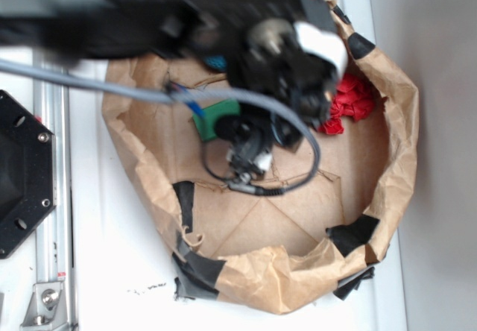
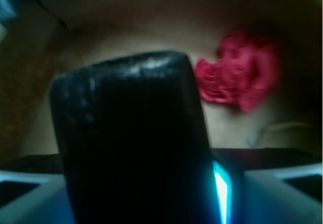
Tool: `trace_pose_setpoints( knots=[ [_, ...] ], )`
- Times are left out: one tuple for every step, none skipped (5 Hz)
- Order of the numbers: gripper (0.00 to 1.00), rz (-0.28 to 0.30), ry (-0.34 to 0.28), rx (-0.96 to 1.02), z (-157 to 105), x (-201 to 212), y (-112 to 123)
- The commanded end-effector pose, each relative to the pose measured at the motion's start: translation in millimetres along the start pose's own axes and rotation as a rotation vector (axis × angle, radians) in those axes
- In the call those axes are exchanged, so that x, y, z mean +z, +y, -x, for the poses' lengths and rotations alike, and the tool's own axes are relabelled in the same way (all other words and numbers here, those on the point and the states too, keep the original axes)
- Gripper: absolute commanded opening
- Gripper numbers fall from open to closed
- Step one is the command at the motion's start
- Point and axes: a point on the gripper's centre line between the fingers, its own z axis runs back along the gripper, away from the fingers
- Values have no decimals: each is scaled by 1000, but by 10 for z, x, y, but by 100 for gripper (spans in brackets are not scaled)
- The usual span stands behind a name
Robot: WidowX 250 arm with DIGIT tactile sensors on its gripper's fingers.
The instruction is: Grab the black box.
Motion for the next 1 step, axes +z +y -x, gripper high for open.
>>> trace_pose_setpoints(
  knots=[
    [0, -111, 135, 191, -126, 304, -352]
  ],
)
